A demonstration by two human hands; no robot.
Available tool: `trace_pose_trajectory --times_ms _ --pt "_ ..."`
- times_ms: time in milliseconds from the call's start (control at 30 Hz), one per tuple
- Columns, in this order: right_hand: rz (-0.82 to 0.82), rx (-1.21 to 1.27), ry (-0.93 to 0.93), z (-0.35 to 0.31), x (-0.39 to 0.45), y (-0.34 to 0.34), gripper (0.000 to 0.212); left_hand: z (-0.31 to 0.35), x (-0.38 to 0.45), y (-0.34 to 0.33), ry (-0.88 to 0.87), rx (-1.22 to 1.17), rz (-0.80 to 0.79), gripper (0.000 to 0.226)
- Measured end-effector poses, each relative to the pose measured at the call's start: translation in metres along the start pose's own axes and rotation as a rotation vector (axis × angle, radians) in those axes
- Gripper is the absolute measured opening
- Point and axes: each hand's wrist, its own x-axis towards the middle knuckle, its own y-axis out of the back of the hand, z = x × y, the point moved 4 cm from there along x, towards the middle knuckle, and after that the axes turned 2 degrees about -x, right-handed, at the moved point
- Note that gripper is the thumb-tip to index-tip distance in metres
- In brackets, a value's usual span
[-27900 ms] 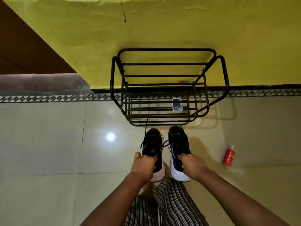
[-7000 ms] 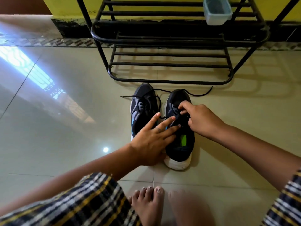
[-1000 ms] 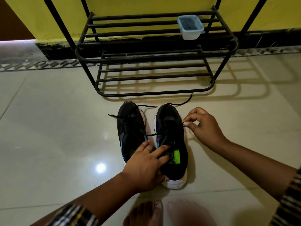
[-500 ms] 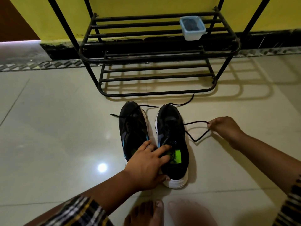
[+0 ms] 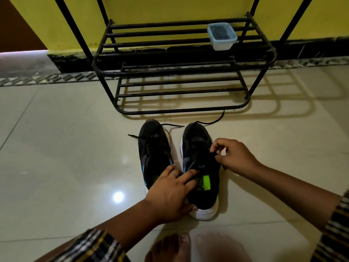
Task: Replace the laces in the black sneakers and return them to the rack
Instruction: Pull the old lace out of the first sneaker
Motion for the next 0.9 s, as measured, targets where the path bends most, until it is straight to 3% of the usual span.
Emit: trace_pose_trajectory --times_ms 167,400,500,667,900 --pt "-0.164 0.390 -0.133 0.014 -0.005 -0.004 0.017 -0.001 0.000 -0.001 0.006 -0.007 0.006 0.057" --pt "-0.070 -0.094 0.081 0.007 -0.001 -0.008 0.037 0.002 0.001 0.002 0.005 -0.006 -0.028 0.061" --pt "-0.068 -0.131 0.110 0.003 -0.002 -0.012 0.046 0.002 0.001 0.002 0.008 -0.019 -0.043 0.060" --pt "-0.059 -0.259 0.082 0.001 -0.003 -0.013 0.040 0.002 0.001 0.002 0.000 -0.002 -0.056 0.058" --pt "-0.116 -0.129 0.015 -0.008 -0.012 -0.025 0.037 0.002 0.004 0.004 0.006 -0.009 -0.074 0.058"
